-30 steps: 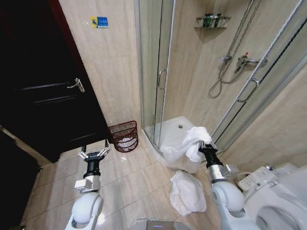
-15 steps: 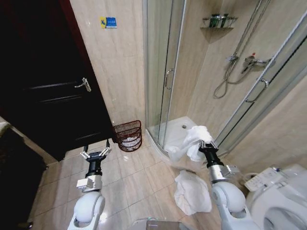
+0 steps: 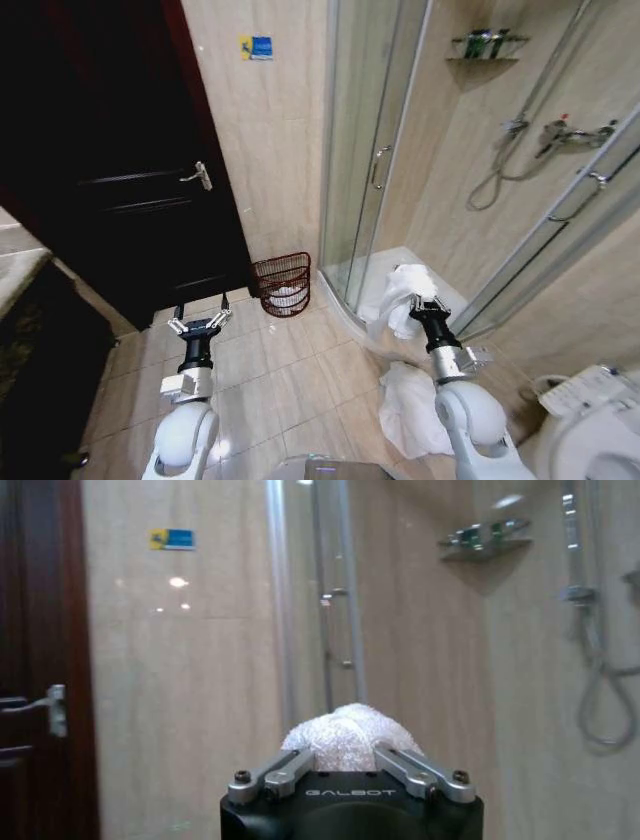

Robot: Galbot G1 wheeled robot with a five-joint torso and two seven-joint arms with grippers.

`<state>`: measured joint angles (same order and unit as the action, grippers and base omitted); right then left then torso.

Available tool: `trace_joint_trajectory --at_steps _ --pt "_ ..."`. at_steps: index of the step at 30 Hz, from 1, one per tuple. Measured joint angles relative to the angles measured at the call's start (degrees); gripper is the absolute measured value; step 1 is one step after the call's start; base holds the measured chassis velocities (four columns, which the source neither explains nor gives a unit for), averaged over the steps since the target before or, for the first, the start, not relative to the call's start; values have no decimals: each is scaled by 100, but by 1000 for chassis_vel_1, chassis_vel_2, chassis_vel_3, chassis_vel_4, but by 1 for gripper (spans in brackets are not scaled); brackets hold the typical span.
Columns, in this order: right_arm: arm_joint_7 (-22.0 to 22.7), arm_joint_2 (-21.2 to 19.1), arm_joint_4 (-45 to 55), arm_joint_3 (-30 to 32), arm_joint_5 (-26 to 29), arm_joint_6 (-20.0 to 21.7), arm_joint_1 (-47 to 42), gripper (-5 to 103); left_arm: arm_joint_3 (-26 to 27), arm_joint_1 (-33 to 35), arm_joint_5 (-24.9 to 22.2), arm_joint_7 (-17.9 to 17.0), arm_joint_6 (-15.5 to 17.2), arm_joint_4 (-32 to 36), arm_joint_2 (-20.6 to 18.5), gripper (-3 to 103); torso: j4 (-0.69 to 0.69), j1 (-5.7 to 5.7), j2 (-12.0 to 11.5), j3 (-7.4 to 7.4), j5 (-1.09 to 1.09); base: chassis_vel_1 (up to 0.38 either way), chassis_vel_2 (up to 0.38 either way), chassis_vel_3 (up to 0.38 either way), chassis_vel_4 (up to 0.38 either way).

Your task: Discard the used towel into the hamper.

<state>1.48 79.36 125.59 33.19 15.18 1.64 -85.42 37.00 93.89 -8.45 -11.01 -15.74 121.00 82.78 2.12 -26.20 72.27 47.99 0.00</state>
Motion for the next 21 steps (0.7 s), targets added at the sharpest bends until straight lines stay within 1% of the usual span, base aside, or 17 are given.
trace_joint_trajectory --at_steps 6,11,21 --pt "3 -17 29 4 5 3 -6 7 -2 -12 -3 -9 -11 0 9 100 2 0 0 0 0 185 166 24 22" --pt "4 -39 65 -7 10 11 -9 7 0 -8 15 -22 -115 2 35 100 2 0 0 0 -1 176 167 26 18" --pt "-23 -39 72 -37 48 33 28 7 4 19 29 -23 -122 74 20 100 0 1 0 0 0 89 82 -55 -53"
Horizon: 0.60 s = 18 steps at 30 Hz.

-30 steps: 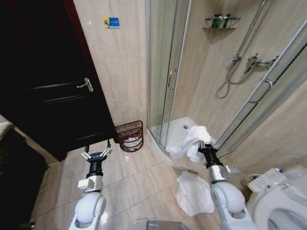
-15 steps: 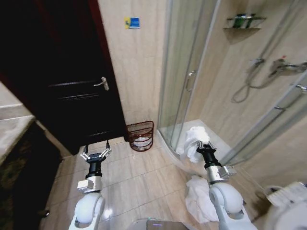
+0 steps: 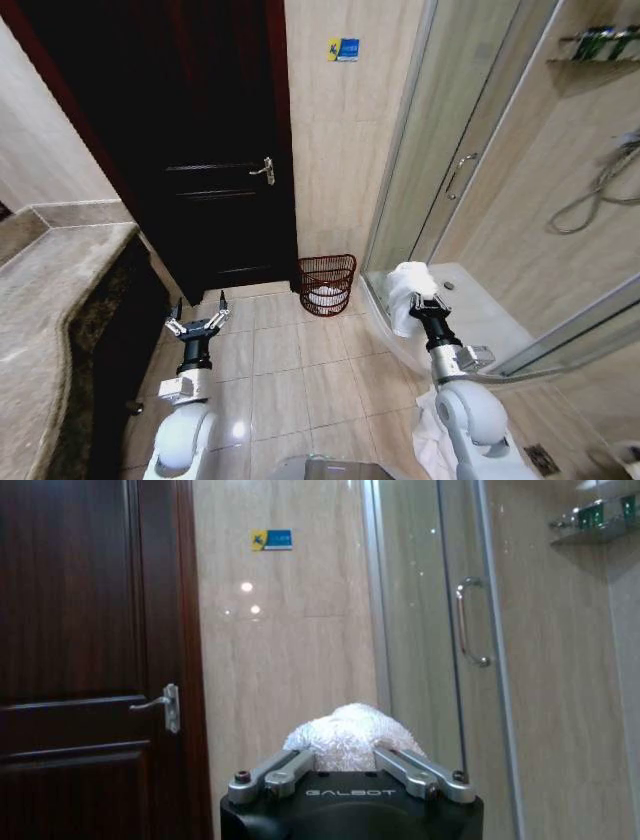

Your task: Discard the used towel into the hamper.

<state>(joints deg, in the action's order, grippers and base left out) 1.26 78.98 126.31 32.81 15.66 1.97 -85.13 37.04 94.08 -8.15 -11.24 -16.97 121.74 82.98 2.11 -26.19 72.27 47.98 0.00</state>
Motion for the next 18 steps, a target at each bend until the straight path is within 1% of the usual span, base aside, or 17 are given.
trace_joint_trajectory --at_steps 6,18 --pt "-64 11 -39 -5 7 0 -16 7 -28 -9 42 -1 -3 -34 45 100 0 0 0 0 1 60 53 -58 -60" --pt "-83 -12 -148 1 36 -14 30 7 -14 -3 54 -4 -49 -73 52 100 0 0 0 0 -1 0 0 0 0"
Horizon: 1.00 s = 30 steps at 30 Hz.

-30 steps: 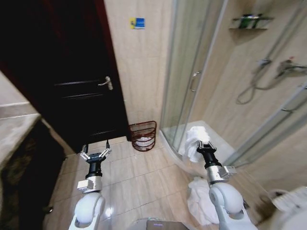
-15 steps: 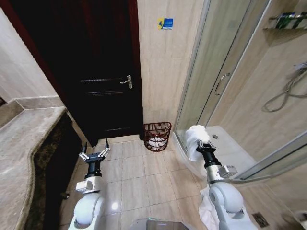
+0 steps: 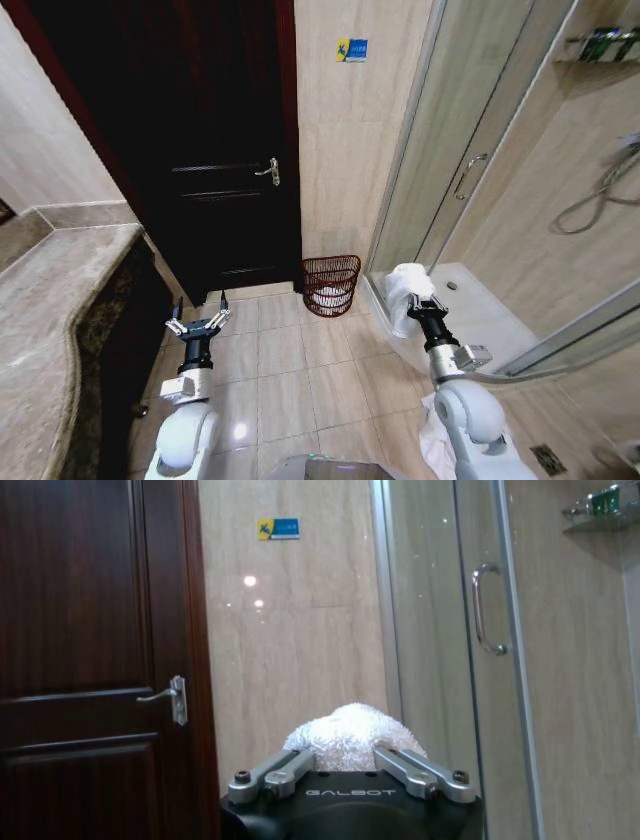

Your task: Discard the used towel into the hamper.

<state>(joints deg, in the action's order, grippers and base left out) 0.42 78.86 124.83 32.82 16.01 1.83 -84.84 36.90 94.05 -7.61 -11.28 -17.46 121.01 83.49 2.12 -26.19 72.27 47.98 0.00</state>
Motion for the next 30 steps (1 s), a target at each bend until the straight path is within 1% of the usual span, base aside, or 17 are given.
trace_joint_trajectory --at_steps 12,30 --pt "-117 17 -36 -13 -13 -60 -15 7 -23 18 31 -1 -2 21 3 100 1 0 0 0 0 -14 13 19 -11" --pt "-142 55 -104 -21 -29 -133 -34 7 -38 13 63 4 18 19 26 100 0 -1 0 0 0 -81 73 82 -74"
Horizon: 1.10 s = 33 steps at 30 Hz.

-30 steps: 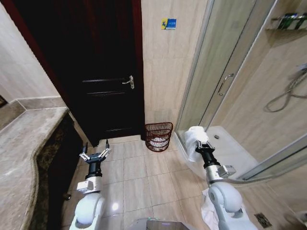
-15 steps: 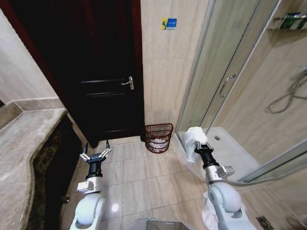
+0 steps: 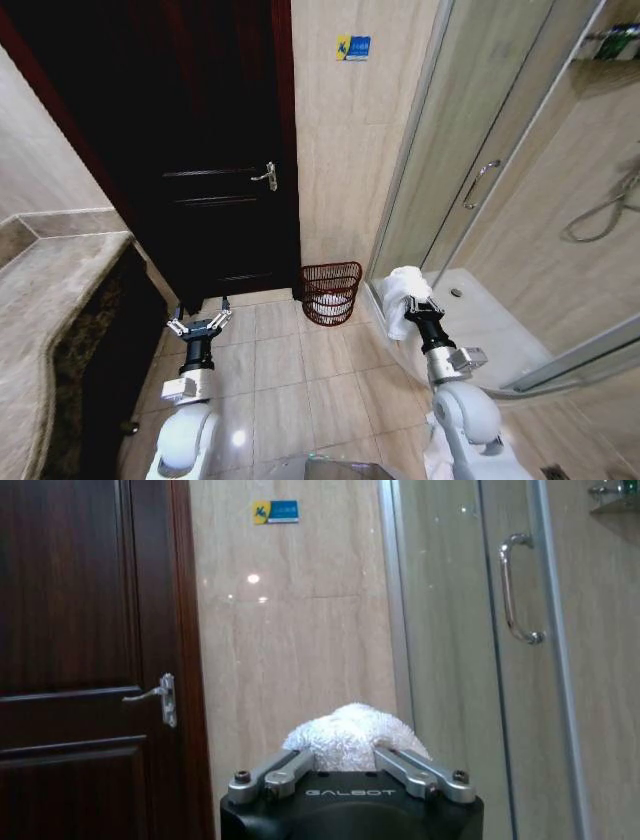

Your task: Discard the used towel into the hamper.

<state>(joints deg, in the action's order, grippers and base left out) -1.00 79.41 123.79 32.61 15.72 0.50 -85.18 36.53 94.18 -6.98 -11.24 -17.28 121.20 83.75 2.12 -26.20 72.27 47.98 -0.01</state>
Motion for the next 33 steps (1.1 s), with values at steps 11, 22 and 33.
trace_joint_trajectory --at_steps 11,22,33 --pt "-3 14 39 2 -2 -2 -12 7 -18 -12 -1 12 6 10 30 100 0 1 0 0 1 -68 81 80 -79" --pt "-22 12 65 0 -20 -2 -31 7 -35 4 25 42 -2 29 90 100 0 0 0 0 1 -90 78 77 -87" --pt "-19 76 94 -2 -17 -45 -59 7 -36 -2 33 85 76 65 55 100 -1 0 0 0 1 -75 78 71 -84"
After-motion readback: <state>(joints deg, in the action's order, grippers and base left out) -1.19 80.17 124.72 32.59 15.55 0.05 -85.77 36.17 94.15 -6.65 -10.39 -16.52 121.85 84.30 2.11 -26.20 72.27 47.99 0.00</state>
